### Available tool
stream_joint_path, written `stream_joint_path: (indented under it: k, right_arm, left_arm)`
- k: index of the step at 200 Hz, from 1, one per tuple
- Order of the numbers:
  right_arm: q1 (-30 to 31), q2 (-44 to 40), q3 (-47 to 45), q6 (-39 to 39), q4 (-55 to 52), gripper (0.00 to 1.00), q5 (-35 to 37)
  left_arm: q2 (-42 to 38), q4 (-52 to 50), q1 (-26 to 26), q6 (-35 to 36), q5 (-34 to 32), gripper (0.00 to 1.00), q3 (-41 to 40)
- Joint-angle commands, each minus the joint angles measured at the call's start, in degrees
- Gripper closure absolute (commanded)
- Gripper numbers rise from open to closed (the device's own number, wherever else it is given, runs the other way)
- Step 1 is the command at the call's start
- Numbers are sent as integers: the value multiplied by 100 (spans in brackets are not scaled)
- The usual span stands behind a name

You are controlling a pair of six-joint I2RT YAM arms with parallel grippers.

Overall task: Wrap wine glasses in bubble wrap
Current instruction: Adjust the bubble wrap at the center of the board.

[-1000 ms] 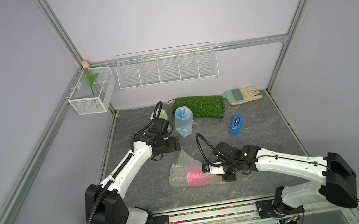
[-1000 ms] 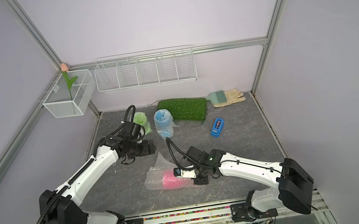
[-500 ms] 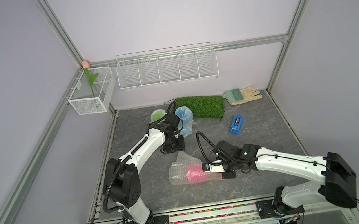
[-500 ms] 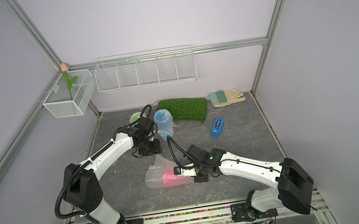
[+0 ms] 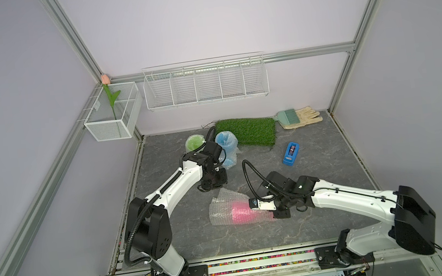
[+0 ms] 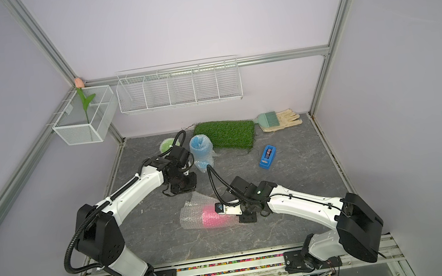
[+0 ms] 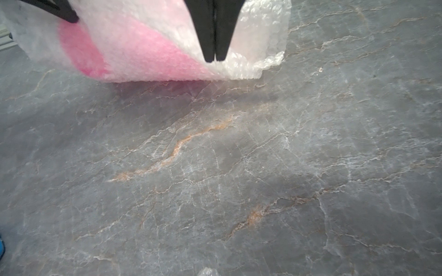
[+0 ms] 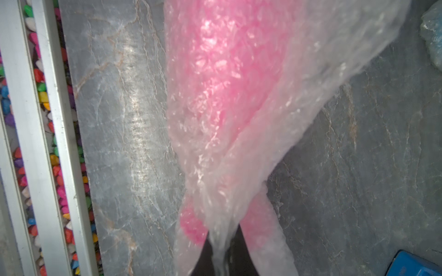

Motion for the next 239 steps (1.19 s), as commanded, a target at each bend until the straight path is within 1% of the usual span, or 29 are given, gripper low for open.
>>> stream_joint_path:
  k: [1, 20, 35, 88, 131, 153, 169, 185, 200, 209, 219, 226, 239]
  right_arm:
    - [-205, 88, 88, 220, 15, 93, -150]
    - [-445, 202, 189, 418, -30, 93, -258]
    - [-590, 313, 228, 507, -52, 93, -346]
    - [-982, 704, 390, 691, -229, 93, -314]
    - [-1036, 778, 420, 614, -347, 93, -455]
    - [-1022, 764, 436, 479, -421, 93, -604]
    - [-1000, 706, 459, 398, -430, 93, -708]
    - [-940, 634, 448, 300, -430, 93, -757]
    - [-891, 553, 437, 215, -422, 93, -820]
    - [-842, 513, 429, 163, -420, 93, -868]
    - [-771, 467, 422, 111, -406, 93, -921]
    - [-741, 442, 407, 98, -388, 93, -932]
    - [-723, 410, 372, 97, -351, 93, -925]
  left_arm:
    - [-448, -143, -25, -98, -205, 100, -94]
    - [-755, -198, -30, -180, -302, 100, -263]
    - [-1030, -125, -52, -321, -361, 100, -563]
    - [-1766, 532, -128, -867, -423, 100, -2038]
    - [-1843, 911, -280, -1217, -653, 100, -2861]
    - [-1779, 943, -280, -1123, -851, 100, -2947]
    - [-1780, 768, -281, -868, -1043, 100, -2671]
    - [-1916, 578, -282, -383, -1244, 85, -2197]
    - [-2131, 547, -286, 345, -1201, 73, -1774]
    - [-2246, 542, -280, 833, -1069, 67, -1526]
    - [-2346, 589, -280, 1510, -653, 62, -1300]
    - [-2404, 663, -280, 1986, -347, 61, -1200]
    - [-2513, 846, -281, 2765, -27, 61, -1174]
